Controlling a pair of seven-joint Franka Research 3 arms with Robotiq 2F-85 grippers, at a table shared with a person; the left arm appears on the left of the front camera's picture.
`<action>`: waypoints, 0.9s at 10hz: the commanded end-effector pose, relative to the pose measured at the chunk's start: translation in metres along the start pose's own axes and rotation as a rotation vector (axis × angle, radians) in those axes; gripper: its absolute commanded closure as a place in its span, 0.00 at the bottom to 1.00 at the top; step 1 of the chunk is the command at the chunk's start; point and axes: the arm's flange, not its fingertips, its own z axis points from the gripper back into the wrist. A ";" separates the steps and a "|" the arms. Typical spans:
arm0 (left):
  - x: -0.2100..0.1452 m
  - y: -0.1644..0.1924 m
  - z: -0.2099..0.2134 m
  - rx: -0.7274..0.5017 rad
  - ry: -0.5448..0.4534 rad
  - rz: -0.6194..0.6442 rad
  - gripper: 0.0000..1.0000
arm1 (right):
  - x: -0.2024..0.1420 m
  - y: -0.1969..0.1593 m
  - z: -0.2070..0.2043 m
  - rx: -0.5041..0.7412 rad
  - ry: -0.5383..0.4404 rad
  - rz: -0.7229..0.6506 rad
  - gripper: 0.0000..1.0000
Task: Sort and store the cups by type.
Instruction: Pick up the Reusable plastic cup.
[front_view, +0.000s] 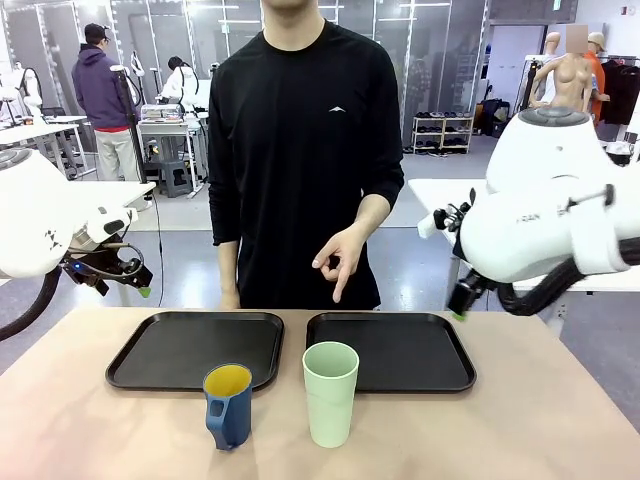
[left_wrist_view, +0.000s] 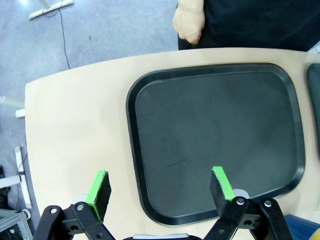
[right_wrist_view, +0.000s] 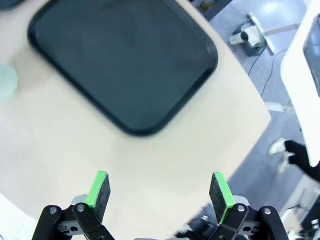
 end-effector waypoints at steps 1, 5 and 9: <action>0.000 0.001 0.002 -0.003 0.005 0.002 0.00 | -0.029 -0.007 0.018 -0.094 0.047 0.220 0.00; 0.000 0.001 0.002 -0.003 0.005 0.002 0.00 | -0.047 -0.007 0.026 -0.026 -0.011 0.479 0.00; 0.000 0.001 0.002 -0.003 0.005 0.002 0.00 | -0.041 -0.004 0.029 -0.069 0.041 0.445 0.00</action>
